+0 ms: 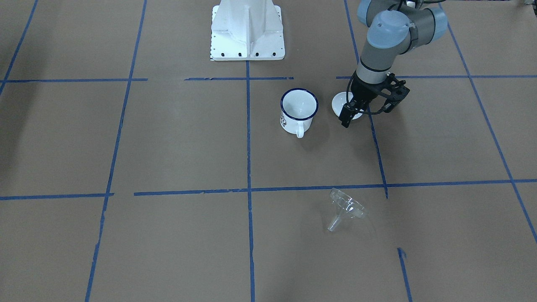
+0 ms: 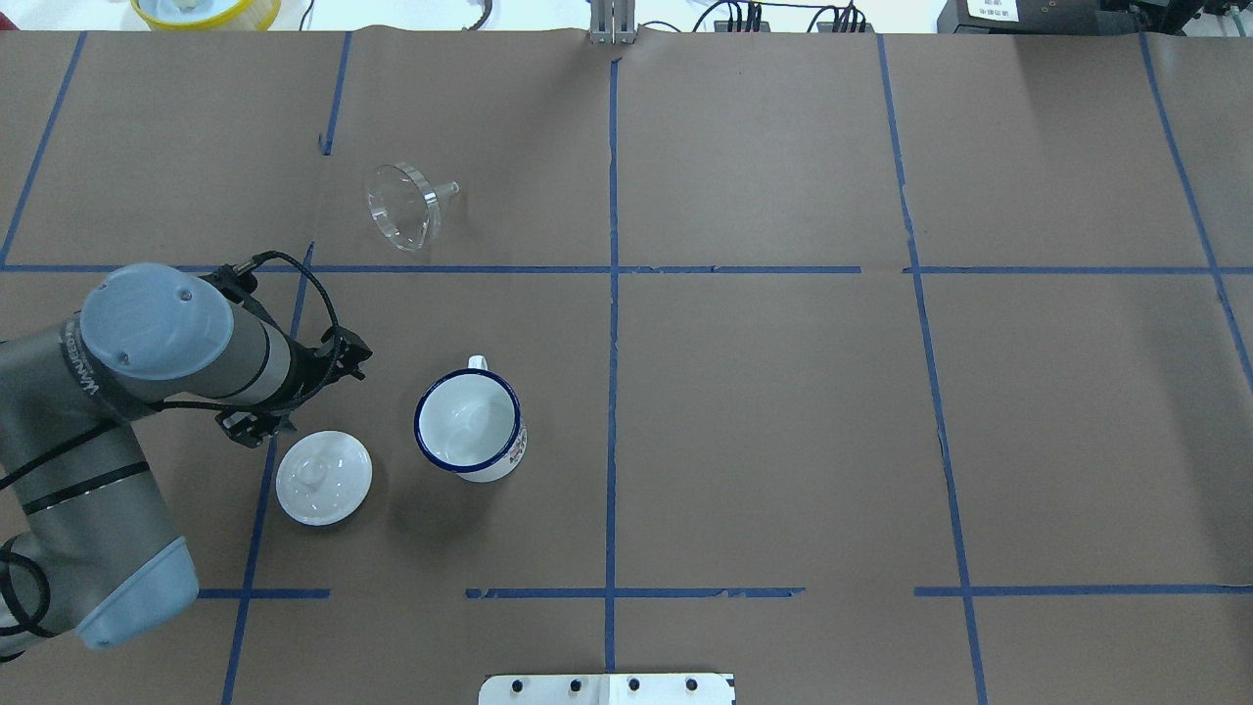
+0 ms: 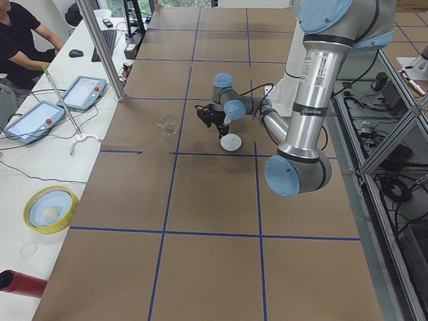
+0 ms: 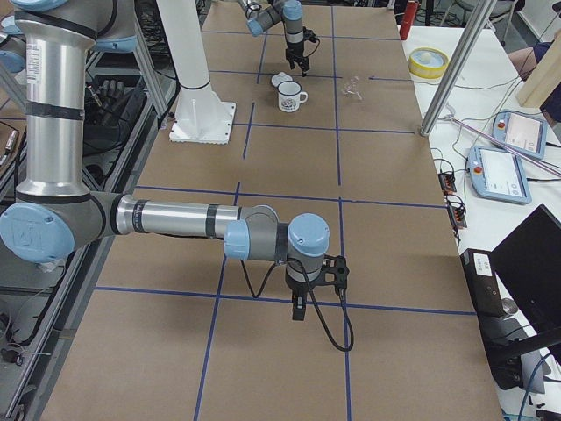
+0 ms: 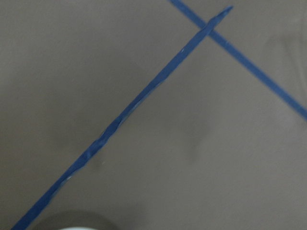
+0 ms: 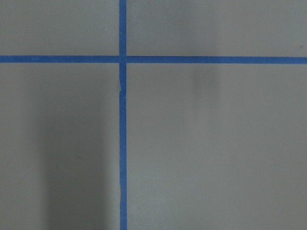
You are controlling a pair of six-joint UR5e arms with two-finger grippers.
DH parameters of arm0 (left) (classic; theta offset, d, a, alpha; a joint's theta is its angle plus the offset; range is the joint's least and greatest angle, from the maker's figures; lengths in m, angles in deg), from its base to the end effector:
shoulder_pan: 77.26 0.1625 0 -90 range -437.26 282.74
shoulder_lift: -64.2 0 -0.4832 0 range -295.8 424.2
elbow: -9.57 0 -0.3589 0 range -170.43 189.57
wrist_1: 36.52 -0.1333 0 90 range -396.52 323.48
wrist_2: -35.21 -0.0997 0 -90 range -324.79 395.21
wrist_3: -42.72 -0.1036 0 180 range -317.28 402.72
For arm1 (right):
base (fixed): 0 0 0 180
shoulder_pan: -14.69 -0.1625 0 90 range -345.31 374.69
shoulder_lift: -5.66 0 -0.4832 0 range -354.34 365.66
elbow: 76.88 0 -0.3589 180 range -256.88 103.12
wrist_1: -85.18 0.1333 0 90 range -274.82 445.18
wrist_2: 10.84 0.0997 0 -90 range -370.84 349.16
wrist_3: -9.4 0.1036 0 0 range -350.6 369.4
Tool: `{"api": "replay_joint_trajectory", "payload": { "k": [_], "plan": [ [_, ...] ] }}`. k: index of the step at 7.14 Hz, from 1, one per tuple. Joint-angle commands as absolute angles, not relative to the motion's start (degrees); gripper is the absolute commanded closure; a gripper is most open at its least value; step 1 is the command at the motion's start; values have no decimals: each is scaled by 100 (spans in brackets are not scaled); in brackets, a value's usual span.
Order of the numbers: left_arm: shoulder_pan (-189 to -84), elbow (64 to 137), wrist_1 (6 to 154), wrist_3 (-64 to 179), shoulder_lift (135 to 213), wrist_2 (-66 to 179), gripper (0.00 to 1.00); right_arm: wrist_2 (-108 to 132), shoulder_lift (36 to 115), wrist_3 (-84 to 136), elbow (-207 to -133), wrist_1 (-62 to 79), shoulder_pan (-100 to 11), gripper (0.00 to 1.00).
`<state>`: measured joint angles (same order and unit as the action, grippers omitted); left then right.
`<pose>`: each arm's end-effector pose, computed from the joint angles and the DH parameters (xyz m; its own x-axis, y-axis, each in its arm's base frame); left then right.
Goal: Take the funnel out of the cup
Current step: 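Lower the left gripper onto the white lid and grasp its knob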
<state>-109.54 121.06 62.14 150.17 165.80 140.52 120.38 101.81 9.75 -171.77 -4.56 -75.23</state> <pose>0.3989 -0.3773 0.4480 0.4918 -0.6528 -0.5762 0.5387 0.7480 -0.3876 0.0645 -0.4055 0.7305 0.7522 0.0166 0.6587 -0.0032 0.9998 -0.0215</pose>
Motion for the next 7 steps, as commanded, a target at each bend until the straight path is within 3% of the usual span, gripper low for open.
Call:
{"api": "replay_joint_trajectory", "payload": {
  "k": [1,4,7],
  "plan": [
    [-10618,12390,6358,15056,16204,14051,4,12038,10181,975,-17172,-456,-7522,0],
    [-10513,12374,6535,15083,16115,14007,4,12038,10181,975,-17181,-456,-7522,0],
    [-10407,12356,6526,15083,16115,14015,23,12038,10181,975,-17172,-456,-7522,0]
  ]
}}
